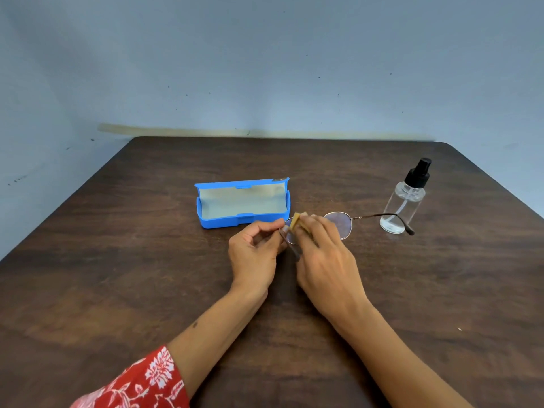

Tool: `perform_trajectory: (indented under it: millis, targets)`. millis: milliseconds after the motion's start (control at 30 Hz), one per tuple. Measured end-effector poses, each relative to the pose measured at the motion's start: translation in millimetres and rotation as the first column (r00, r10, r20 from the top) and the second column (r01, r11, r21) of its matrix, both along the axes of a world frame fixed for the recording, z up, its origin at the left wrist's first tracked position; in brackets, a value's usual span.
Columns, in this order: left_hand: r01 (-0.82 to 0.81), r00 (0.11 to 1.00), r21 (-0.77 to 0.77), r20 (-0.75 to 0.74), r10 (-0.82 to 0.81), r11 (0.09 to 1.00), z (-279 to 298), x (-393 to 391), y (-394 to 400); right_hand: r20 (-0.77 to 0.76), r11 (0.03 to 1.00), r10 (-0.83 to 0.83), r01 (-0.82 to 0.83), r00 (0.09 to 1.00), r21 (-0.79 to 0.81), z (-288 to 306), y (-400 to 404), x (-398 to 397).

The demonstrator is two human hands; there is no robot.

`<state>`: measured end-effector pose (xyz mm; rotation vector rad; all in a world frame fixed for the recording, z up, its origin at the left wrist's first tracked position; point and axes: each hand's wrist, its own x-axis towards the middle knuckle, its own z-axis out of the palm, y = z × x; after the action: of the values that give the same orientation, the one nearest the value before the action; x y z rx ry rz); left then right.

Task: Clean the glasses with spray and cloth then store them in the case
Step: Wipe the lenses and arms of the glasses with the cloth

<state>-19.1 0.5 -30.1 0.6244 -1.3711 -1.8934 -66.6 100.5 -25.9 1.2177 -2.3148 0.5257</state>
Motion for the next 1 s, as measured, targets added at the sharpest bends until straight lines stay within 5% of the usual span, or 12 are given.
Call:
perform_trajectory:
  millis: [1000]
  targets:
    - [0.028,1.000,-0.041,0.007,-0.028,0.999,-4.8,1.5,-2.1,-0.046,1.000,0.026,-0.026,0.999,0.004,-1.1,0.4,2.5]
